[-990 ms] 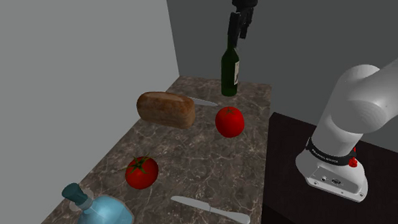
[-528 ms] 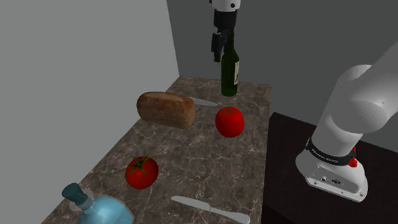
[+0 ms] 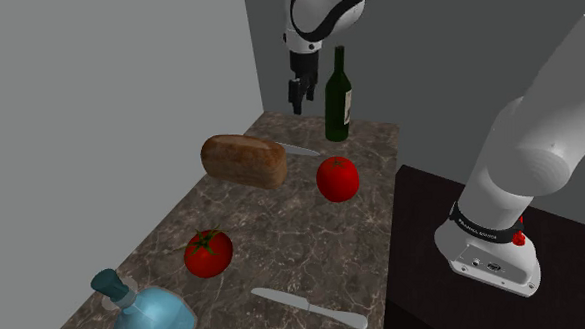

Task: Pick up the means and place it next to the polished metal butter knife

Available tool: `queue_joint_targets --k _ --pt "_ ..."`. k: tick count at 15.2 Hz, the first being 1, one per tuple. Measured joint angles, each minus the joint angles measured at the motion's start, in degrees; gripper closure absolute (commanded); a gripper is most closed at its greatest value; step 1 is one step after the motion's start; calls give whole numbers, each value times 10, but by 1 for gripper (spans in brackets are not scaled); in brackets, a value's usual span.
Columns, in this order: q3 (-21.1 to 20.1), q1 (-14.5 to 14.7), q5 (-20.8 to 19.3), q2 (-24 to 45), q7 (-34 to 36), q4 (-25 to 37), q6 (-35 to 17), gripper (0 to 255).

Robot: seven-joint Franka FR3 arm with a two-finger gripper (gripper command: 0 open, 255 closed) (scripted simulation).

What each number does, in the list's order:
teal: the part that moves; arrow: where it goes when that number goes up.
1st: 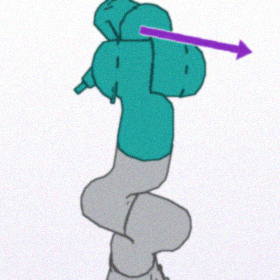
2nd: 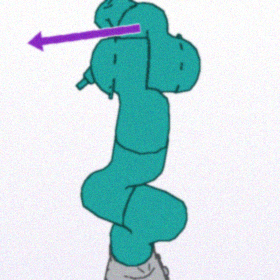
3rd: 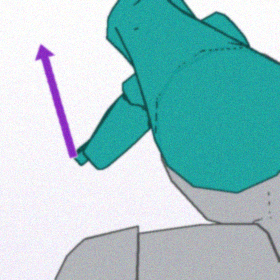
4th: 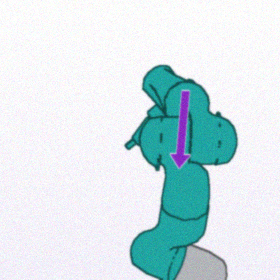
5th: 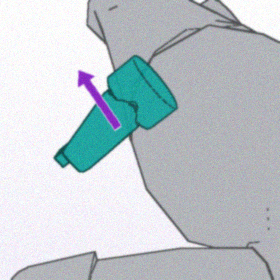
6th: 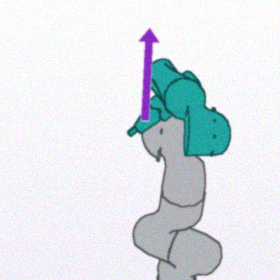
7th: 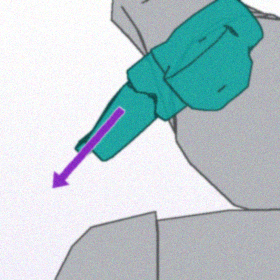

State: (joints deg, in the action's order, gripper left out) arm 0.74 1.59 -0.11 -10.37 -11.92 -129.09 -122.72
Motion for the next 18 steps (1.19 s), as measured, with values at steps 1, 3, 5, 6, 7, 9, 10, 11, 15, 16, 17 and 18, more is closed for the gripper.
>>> queue_joint_targets --k 1,3,5,6,7,9,10,11,15,16,17,18 --pt "-1 1 1 21 -2 11 -8 0" --pt "0 2 2 63 -10 30 -26 0" --pt "-1 3 3 107 -14 57 -41 0" --pt "-3 5 3 132 -15 68 -52 0" --pt "-4 6 4 154 -16 81 -59 0" --pt "-5 7 4 196 -21 107 -71 0" --pt "-6 6 5 219 -25 121 -78 0" --pt "-6 6 5 239 -29 133 -84 0" --pt "-9 7 4 312 -35 192 -92 0" --pt "-9 7 5 321 -36 197 -96 0" --pt "-9 7 5 329 -37 198 -102 0" --pt "-9 7 5 333 -37 196 -108 0"
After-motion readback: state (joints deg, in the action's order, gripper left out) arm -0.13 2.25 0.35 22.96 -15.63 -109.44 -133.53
